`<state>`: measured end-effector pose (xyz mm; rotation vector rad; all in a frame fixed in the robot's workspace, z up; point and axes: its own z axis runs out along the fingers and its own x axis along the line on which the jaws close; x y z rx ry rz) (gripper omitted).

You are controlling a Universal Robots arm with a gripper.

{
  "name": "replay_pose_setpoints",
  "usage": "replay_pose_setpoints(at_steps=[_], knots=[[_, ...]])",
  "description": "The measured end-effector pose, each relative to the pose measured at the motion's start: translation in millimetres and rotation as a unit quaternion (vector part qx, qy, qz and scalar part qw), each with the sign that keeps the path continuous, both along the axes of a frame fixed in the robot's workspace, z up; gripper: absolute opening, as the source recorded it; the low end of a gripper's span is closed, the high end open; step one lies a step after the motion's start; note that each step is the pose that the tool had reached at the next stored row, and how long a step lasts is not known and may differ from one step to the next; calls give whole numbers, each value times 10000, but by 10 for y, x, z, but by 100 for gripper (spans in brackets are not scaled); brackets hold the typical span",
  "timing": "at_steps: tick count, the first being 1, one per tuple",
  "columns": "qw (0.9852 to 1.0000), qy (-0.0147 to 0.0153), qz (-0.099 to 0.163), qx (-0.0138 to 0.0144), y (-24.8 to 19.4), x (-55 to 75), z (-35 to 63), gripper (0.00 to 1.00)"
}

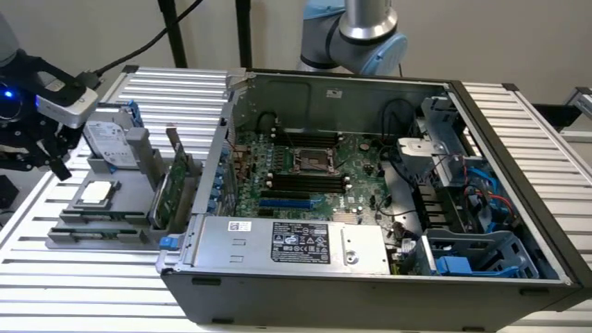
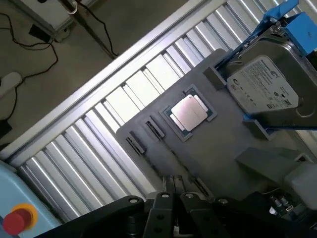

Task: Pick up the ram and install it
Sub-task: 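Pick up the ram and move it above insertion slot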

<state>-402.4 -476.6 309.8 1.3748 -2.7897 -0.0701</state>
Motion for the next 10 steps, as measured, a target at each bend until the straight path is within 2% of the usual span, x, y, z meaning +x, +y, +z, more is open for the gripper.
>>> replay_pose_setpoints(at_steps=[5,10], knots=[[9990,0,455,-1,0,0,-62,0],[9958,0,912,-2,0,1,-126,0]])
